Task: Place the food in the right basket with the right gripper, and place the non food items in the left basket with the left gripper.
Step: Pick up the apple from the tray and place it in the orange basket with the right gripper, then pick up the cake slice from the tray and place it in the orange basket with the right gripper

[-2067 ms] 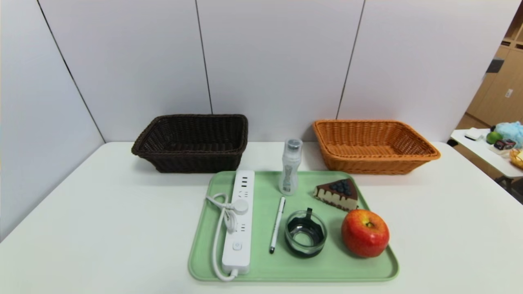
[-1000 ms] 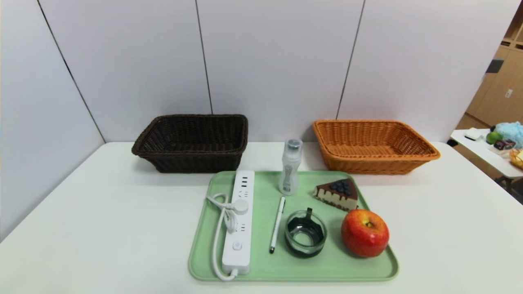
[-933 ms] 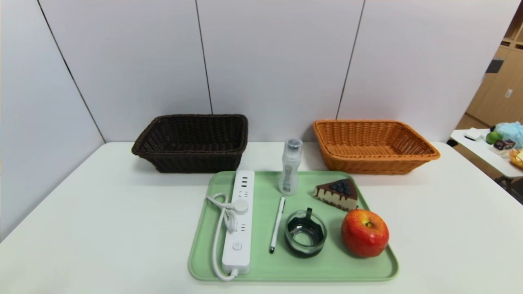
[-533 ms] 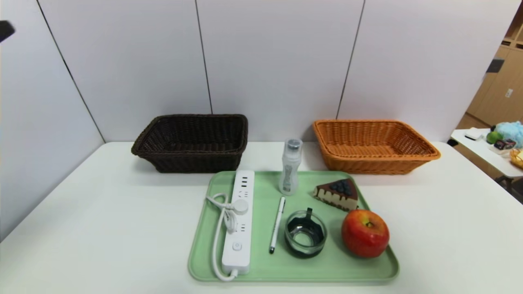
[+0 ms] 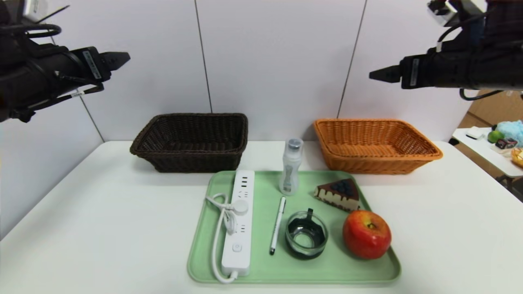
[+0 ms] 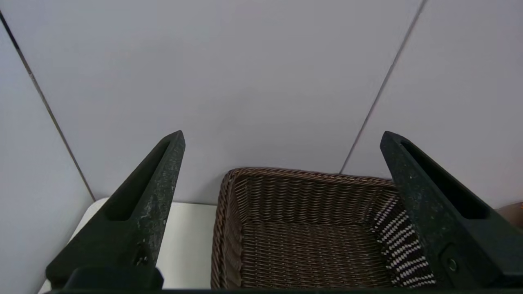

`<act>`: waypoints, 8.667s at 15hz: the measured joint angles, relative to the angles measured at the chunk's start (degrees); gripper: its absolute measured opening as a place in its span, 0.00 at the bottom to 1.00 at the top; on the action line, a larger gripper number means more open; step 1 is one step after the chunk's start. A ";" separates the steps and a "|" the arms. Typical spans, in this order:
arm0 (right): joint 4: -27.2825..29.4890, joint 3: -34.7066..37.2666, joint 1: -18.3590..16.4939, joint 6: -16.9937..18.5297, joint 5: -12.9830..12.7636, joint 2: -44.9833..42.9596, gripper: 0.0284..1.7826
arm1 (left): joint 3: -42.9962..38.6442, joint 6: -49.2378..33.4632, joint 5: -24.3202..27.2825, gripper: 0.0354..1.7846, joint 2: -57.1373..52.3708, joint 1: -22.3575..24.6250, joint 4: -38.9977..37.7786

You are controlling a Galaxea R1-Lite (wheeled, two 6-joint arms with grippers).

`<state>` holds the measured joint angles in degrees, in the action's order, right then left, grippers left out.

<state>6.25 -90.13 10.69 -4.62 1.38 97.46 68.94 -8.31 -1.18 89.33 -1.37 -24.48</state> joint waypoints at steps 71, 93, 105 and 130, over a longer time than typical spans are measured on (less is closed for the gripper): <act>-28.33 16.77 -9.68 1.65 -6.75 11.47 0.67 | -18.77 1.46 -4.08 0.94 0.05 -1.00 -8.87; -27.37 13.64 -11.84 1.76 -6.63 22.74 0.83 | -19.13 1.51 -4.24 0.94 0.66 -0.91 -8.90; -3.97 7.30 2.95 9.89 -7.70 3.44 0.93 | -18.99 1.51 -4.13 0.94 -0.06 0.10 -8.90; 22.13 12.48 19.04 27.75 -10.25 10.30 0.95 | -21.31 1.34 -4.13 0.94 -0.59 0.22 -8.90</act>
<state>28.38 -77.64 29.73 23.13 -8.87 107.76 47.63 -6.97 -5.32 88.75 -1.15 -33.38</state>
